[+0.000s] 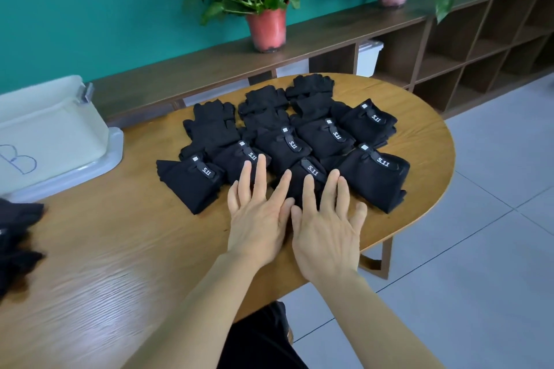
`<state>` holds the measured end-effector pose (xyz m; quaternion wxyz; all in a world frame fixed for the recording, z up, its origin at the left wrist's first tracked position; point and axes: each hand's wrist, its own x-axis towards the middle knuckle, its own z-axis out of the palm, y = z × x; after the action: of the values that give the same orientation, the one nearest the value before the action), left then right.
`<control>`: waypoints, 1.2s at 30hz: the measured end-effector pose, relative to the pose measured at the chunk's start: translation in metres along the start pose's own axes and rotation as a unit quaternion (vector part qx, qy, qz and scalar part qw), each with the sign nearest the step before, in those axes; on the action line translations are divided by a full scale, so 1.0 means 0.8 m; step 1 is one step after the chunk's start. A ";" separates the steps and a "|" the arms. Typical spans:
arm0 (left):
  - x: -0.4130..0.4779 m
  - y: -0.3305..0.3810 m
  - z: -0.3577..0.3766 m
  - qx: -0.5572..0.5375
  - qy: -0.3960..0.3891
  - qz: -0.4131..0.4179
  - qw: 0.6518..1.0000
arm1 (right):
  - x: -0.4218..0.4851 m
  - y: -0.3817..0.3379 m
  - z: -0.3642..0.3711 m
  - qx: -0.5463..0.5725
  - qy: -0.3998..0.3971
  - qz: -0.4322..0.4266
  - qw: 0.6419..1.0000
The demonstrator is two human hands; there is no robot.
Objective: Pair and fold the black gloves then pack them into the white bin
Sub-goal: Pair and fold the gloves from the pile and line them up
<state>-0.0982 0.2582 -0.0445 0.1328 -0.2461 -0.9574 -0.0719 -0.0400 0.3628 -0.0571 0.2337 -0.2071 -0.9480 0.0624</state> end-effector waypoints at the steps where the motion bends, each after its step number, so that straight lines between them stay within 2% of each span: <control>1: -0.006 -0.002 -0.001 -0.003 0.005 -0.002 1.000 | 0.000 0.001 -0.002 0.005 0.000 -0.008 1.000; 10: -0.094 -0.065 -0.044 -0.022 0.000 -0.052 0.998 | -0.015 -0.037 -0.044 0.021 0.037 -0.149 0.988; 16: -0.149 -0.133 -0.089 0.021 0.013 -0.115 0.993 | -0.039 -0.119 -0.053 0.017 -0.009 -0.252 0.967; 25: -0.231 -0.238 -0.133 0.059 0.010 -0.231 0.971 | -0.082 -0.257 -0.043 0.076 0.012 -0.385 0.920; 31: -0.269 -0.318 -0.145 0.057 0.043 -0.279 0.958 | -0.089 -0.338 -0.023 0.087 0.019 -0.445 0.891; 36: -0.258 -0.384 -0.165 0.049 0.068 -0.320 0.944 | -0.073 -0.408 -0.008 0.073 -0.005 -0.463 0.883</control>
<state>-0.0460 -0.1287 -0.0002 0.1791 0.0857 -0.9768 -0.0806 -0.1087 0.0428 -0.0056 0.2461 0.2735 -0.9297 0.0166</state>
